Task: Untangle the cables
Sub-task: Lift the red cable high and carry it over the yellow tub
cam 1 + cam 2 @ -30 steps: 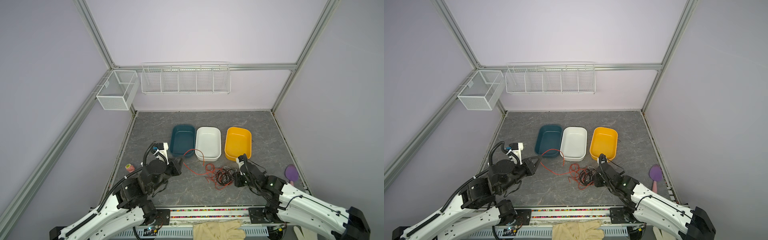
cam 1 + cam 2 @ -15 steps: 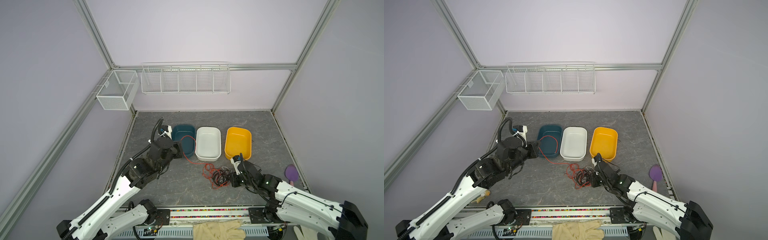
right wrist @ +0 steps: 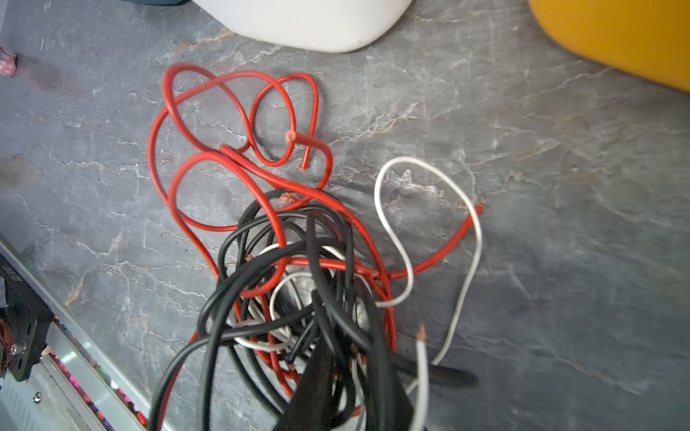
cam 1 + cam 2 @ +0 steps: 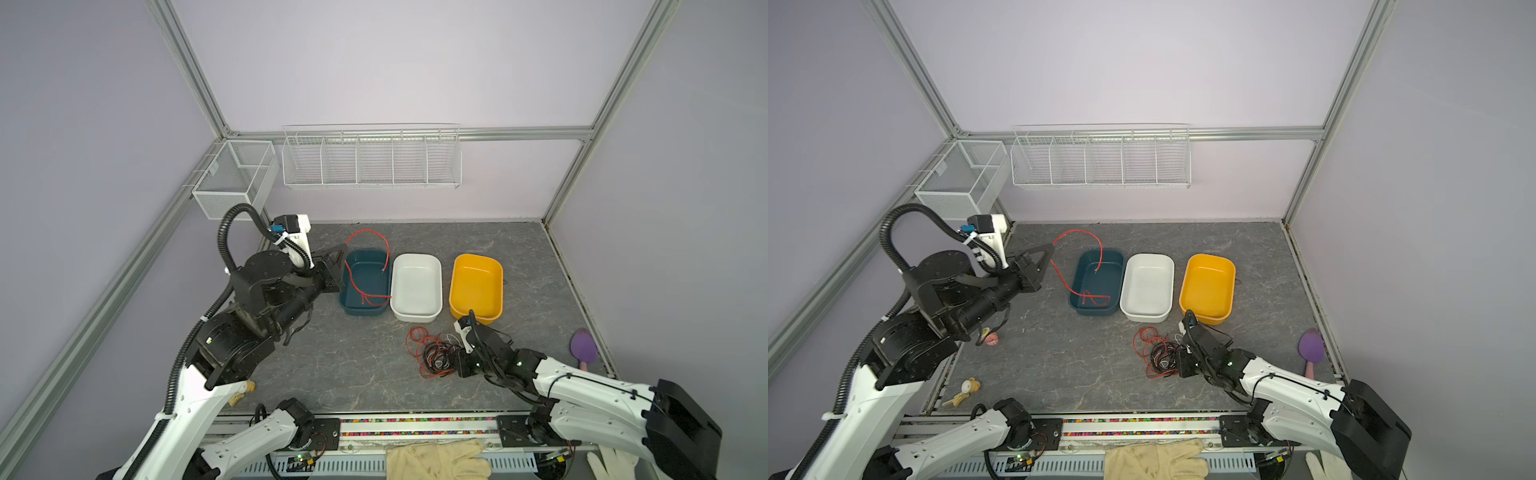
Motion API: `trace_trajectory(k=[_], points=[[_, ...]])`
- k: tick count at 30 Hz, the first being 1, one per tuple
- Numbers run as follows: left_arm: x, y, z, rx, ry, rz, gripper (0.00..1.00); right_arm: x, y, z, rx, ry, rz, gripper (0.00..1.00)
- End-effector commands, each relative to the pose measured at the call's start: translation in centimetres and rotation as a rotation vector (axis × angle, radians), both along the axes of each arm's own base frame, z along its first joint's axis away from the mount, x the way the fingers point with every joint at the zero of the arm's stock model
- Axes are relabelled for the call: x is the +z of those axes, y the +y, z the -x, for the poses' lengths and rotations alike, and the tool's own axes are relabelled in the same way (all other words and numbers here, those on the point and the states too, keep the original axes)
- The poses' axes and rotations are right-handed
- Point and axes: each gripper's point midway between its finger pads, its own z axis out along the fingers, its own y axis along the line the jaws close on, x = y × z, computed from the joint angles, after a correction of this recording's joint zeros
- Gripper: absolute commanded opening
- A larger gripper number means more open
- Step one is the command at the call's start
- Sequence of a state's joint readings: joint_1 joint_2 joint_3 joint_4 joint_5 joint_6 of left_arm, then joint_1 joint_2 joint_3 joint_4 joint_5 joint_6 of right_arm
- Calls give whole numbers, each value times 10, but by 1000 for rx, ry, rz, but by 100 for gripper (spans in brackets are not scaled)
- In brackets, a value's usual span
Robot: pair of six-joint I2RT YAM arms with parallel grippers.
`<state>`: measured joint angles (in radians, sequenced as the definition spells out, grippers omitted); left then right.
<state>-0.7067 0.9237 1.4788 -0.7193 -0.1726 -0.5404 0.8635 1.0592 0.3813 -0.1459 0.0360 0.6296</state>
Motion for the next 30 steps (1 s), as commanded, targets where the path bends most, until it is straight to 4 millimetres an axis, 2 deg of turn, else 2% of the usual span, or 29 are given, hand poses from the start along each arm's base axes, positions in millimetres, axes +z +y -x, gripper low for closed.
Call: trace_trajectory(k=[1,4,7,11,14,16,20,23,27,30], points=[[9,5,9,-23,-5,-45,0,-6,5,1,0,20,-25,19],[7,5,6,-16,-6,-76,0,-3,8,1,13,18,-35,20],[-6,1,-3,-7,10,-130,0,5,8,-1,18,-1,-34,25],[-18,-3,-17,15,8,-195,0,25,4,-3,22,-43,-26,45],[-17,-2,-26,44,-11,-224,0,43,1,-4,32,-84,-29,60],[-15,-5,-31,45,-20,-221,0,54,-2,-5,33,-108,-26,67],[-16,-24,-41,-3,-7,-204,0,79,-15,-7,12,-174,-7,82],[-14,-38,-46,-41,-6,-178,0,97,-28,-9,-17,-221,18,90],[-9,-57,-54,-93,-3,-142,0,124,-47,-9,-66,-288,27,99],[-6,-74,-62,-135,10,-116,0,145,-69,-9,-143,-339,37,92]])
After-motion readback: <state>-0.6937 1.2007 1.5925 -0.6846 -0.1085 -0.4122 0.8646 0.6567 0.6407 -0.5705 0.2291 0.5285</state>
